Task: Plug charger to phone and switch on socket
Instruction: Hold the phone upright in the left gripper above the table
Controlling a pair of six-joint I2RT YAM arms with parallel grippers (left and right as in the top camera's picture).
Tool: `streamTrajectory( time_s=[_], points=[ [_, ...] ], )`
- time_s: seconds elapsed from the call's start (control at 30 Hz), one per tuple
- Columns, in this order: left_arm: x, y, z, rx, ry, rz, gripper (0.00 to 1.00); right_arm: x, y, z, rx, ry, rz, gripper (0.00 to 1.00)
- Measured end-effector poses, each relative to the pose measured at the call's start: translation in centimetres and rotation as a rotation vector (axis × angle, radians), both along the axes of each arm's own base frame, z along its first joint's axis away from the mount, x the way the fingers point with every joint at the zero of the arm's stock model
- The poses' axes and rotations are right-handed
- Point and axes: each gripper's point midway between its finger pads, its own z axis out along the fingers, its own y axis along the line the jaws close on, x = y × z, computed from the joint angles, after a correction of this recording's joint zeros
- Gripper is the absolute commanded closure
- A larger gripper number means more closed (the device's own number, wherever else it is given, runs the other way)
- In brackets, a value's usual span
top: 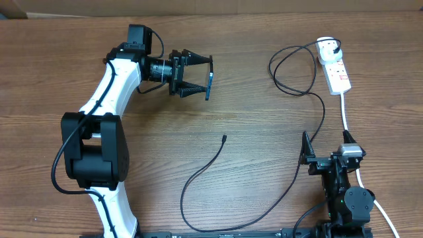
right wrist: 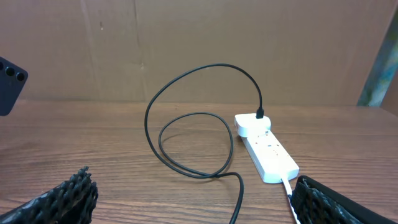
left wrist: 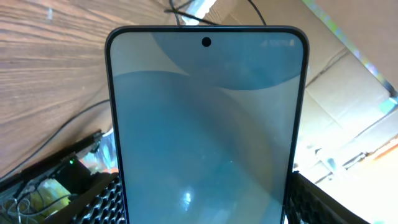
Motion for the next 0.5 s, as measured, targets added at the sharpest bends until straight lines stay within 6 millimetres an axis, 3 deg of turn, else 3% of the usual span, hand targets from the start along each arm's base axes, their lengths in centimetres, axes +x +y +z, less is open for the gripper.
streamTrajectory(
  time_s=[0.5],
  points=[
    [1.8, 3.5, -1.1, 0.064, 0.052, 0.115, 0.34, 0.0, 0.0, 0.0, 0.0, 0.0, 0.0, 0.0]
  ],
)
